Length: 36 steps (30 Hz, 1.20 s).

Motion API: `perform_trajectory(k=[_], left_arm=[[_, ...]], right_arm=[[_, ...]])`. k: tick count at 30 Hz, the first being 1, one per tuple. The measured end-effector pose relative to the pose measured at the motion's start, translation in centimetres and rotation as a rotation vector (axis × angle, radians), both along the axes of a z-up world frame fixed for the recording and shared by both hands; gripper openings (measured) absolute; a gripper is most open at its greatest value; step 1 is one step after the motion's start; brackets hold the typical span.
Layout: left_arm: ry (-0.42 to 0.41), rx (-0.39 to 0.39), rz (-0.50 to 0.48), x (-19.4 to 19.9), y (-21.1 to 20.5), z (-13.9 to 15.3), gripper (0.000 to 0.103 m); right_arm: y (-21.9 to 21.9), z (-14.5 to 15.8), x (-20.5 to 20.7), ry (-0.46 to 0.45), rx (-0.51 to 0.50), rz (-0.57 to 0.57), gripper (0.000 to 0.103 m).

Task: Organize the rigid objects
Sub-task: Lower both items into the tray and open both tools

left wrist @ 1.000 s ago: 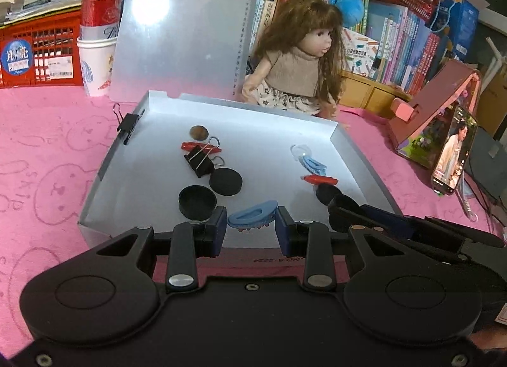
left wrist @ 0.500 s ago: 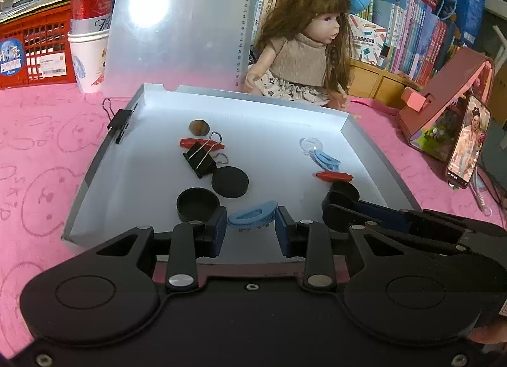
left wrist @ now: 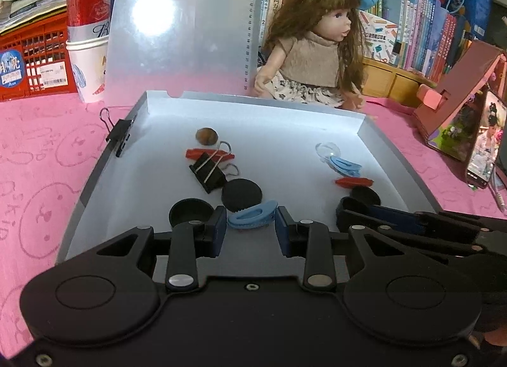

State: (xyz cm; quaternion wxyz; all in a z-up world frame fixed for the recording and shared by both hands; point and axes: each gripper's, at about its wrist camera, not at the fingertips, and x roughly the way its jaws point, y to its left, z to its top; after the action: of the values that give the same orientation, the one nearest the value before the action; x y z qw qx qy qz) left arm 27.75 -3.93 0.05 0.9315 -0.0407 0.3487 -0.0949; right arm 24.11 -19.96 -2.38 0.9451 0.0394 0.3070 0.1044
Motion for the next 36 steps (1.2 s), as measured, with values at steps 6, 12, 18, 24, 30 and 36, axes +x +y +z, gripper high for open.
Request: perform_trajectory(k=[6, 12, 18, 24, 30, 36], left_arm=[[-0.016, 0.01, 0.005, 0.4, -0.1, -0.2, 0.032], [-0.027, 0.025, 0.002, 0.2, -0.3, -0.2, 0.032], [-0.026, 0.026, 0.0, 0.1, -0.3, -0.2, 0.032], [-0.028, 0.024, -0.001, -0.2, -0.3, 0.1, 0.032], [-0.041, 0.022, 0.009, -0.7, -0.1, 0.9, 0.039], [-0.043, 0.019, 0.043, -1.3, 0.8, 2.1, 0.053]], right_arm=[[-0.1, 0.0, 0.8, 0.005, 0.007, -0.014, 0.037], [0.0, -0.1, 0.8, 0.001, 0.004, -0.015, 0.041], [-0.1, -0.1, 0.8, 0.0, 0.012, -0.017, 0.041], [-0.2, 0.0, 0.8, 0.0, 0.016, -0.023, 0.053], [-0.5, 0.7, 0.4, -0.011, 0.017, -0.041, 0.064], [-1.0, 2.1, -0.3, -0.041, 0.028, -0.066, 0.077]])
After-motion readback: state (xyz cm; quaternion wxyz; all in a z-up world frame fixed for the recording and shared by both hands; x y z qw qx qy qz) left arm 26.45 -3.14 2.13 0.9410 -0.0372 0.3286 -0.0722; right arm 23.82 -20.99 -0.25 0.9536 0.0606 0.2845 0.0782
